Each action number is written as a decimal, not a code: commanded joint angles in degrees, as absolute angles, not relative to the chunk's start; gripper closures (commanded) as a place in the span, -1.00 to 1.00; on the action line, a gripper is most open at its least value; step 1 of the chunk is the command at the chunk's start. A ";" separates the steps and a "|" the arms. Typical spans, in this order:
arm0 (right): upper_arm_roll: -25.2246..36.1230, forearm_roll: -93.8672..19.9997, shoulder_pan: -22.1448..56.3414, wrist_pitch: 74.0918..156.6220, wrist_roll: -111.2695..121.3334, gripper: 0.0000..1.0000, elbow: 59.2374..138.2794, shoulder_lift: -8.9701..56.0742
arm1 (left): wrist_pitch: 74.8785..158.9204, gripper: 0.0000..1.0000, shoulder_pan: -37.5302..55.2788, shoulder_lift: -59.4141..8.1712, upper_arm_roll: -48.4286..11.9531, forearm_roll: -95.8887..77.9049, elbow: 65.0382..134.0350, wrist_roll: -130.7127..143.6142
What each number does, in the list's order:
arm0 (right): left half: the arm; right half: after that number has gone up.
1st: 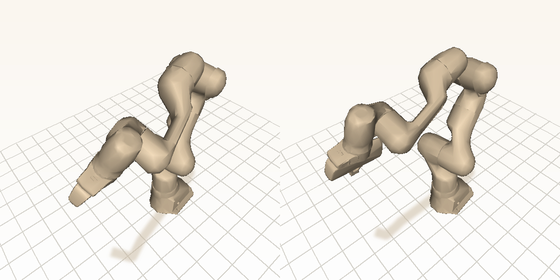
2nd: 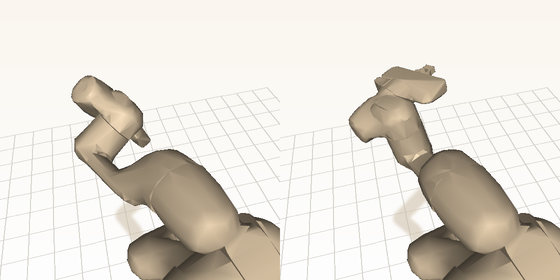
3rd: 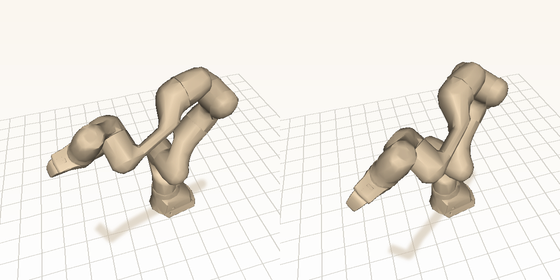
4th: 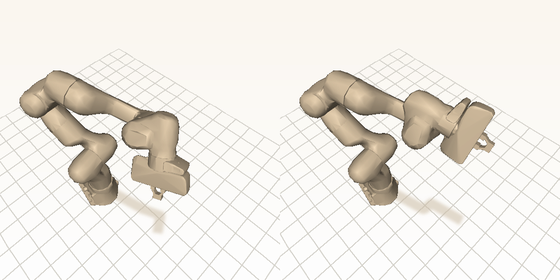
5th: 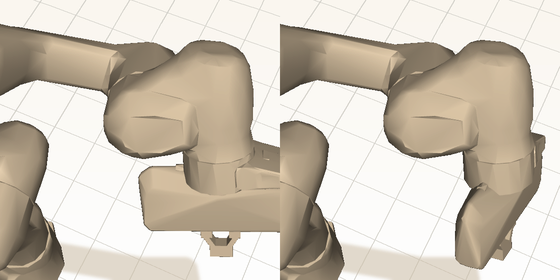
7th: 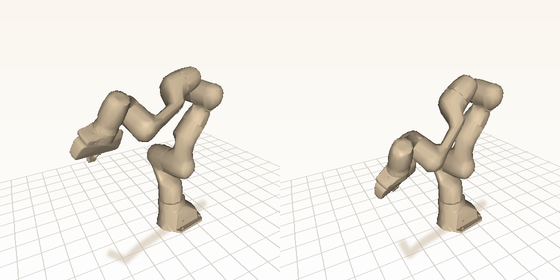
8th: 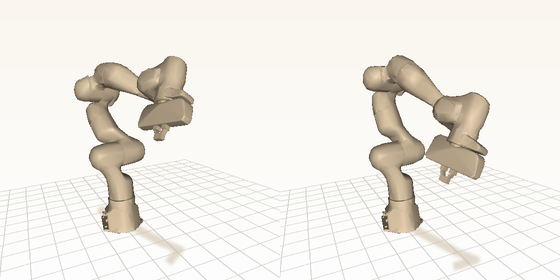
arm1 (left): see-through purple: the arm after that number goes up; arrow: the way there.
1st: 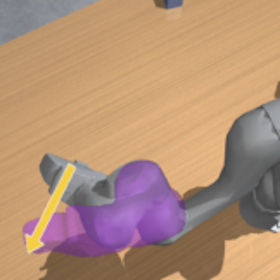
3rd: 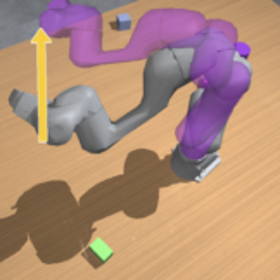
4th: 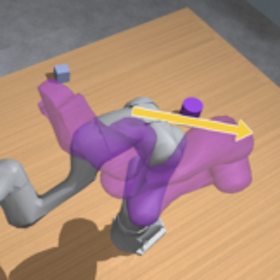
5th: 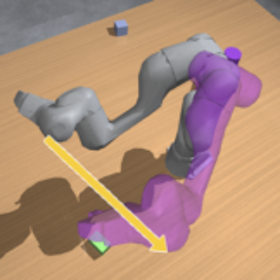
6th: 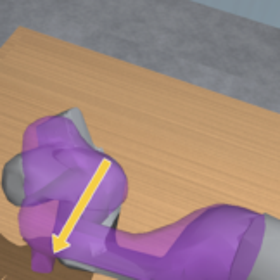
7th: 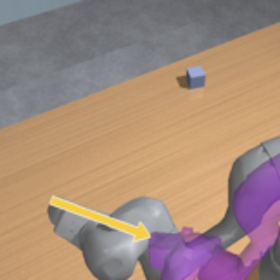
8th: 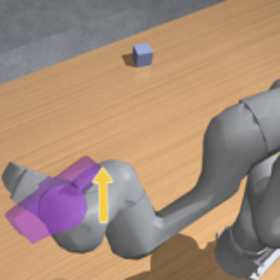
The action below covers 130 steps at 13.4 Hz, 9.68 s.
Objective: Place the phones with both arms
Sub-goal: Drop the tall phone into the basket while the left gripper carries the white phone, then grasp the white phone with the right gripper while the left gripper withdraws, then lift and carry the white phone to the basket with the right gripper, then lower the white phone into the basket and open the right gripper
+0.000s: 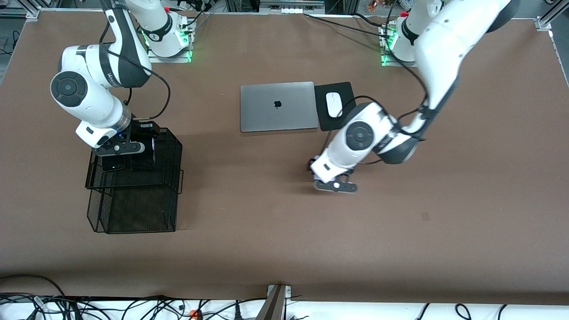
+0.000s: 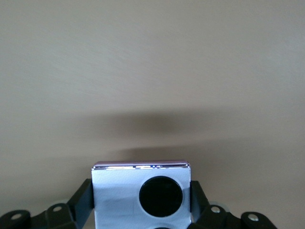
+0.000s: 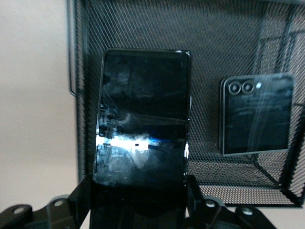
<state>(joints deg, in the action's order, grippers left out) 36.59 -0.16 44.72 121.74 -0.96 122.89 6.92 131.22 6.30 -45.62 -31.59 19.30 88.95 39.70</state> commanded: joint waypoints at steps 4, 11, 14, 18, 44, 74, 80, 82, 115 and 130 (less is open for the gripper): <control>37.27 -3.58 44.56 125.68 0.26 0.66 123.84 9.04 | 139.30 0.07 19.33 -50.79 -22.24 19.16 86.31 49.82; 37.27 -6.06 44.47 124.46 0.53 -1.00 119.10 10.46 | 139.57 -1.00 20.92 -50.45 -22.24 19.51 85.25 50.01; 37.27 -6.06 44.47 114.12 -0.08 -1.00 111.39 10.20 | 132.77 -1.00 18.29 -46.33 -22.24 20.04 85.61 49.57; 34.99 -6.06 44.56 106.09 -5.51 -1.00 103.20 10.46 | 118.16 -1.00 11.80 -39.04 -22.15 20.21 85.26 44.23; 6.42 -0.44 53.17 131.56 -44.41 -1.00 73.39 49.57 | 98.35 -1.00 1.85 2.98 5.36 1.67 97.91 -2.90; 6.77 -0.17 52.03 138.70 -44.82 1.00 72.34 56.52 | 96.42 -1.00 1.23 3.34 4.92 1.41 98.00 -2.55; 6.59 -0.79 49.22 117.89 -44.74 1.00 58.63 54.33 | 96.42 -1.00 1.23 3.34 4.92 1.41 98.00 -2.55; 6.94 -0.79 48.17 112.97 -44.65 1.00 58.62 49.95 | 96.42 -1.00 1.23 3.34 4.92 1.32 97.91 -2.64; 30.50 -31.99 20.74 118.57 20.57 -1.00 72.69 52.21 | 96.33 -1.00 1.23 3.34 4.92 1.32 97.91 -2.64; 16.92 -1.52 15.15 100.10 6.42 -1.00 89.79 16.47 | 96.24 -1.00 1.23 3.25 4.92 1.32 97.91 -2.55</control>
